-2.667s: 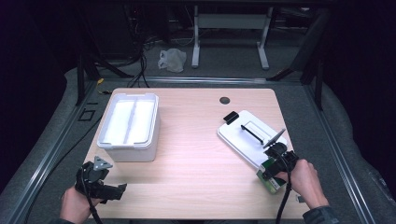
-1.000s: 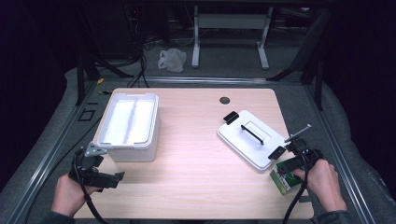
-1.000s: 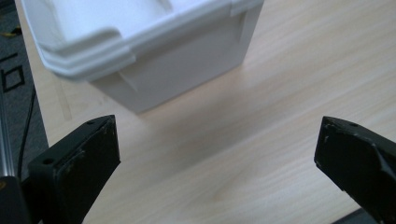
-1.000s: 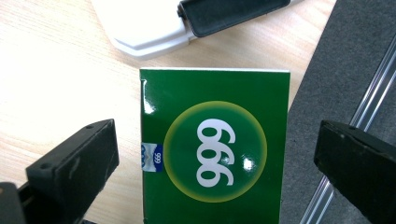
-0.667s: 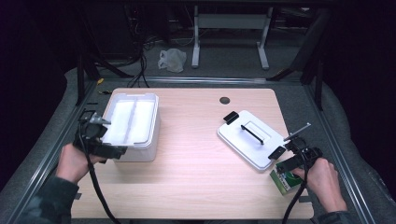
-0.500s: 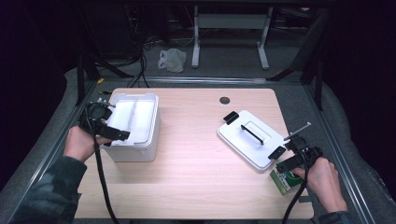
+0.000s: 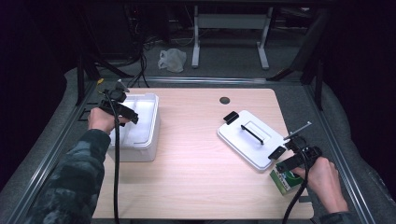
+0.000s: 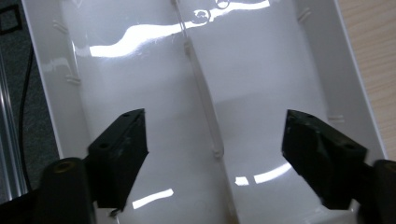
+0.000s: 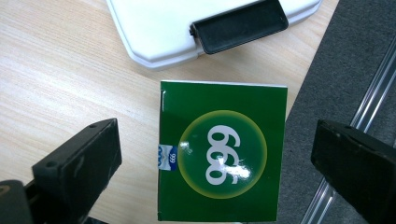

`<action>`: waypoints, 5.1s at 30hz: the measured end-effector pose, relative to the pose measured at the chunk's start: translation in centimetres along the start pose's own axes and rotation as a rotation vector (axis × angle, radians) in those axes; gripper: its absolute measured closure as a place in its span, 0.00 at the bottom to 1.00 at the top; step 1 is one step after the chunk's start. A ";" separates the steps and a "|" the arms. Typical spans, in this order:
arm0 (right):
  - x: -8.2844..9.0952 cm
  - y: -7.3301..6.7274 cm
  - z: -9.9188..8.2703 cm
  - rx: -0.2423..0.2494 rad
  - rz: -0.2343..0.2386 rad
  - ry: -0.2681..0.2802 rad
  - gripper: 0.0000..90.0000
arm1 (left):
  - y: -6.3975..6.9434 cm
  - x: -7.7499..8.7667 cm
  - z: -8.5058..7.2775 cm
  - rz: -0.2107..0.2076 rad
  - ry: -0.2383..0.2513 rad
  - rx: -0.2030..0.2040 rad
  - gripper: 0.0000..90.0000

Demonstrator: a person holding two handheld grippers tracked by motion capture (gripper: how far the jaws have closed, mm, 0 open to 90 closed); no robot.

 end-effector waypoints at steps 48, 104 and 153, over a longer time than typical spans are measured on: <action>1.0 0.1 0.0 0.024 0.019 0.026 0.05 | 2.6 -2.4 0.1 0.022 -0.220 -0.243 0.99; 0.6 0.4 -0.4 0.021 0.029 -0.005 0.00 | 24.2 0.1 -5.0 -0.230 -0.045 -1.214 0.99; 0.4 0.5 -0.4 0.027 0.027 -0.015 0.00 | 29.4 5.2 -4.1 -0.307 0.062 -1.238 0.99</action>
Point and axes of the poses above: each handheld gripper's, and its own axes: x roughly backward along the jaws, z roughly out of its top, y roughly to its right, the point moved 8 cm from there along -x, roughly forward along the jaws, and after that the axes turned 5 degrees about -x, right-handed, at the moved point
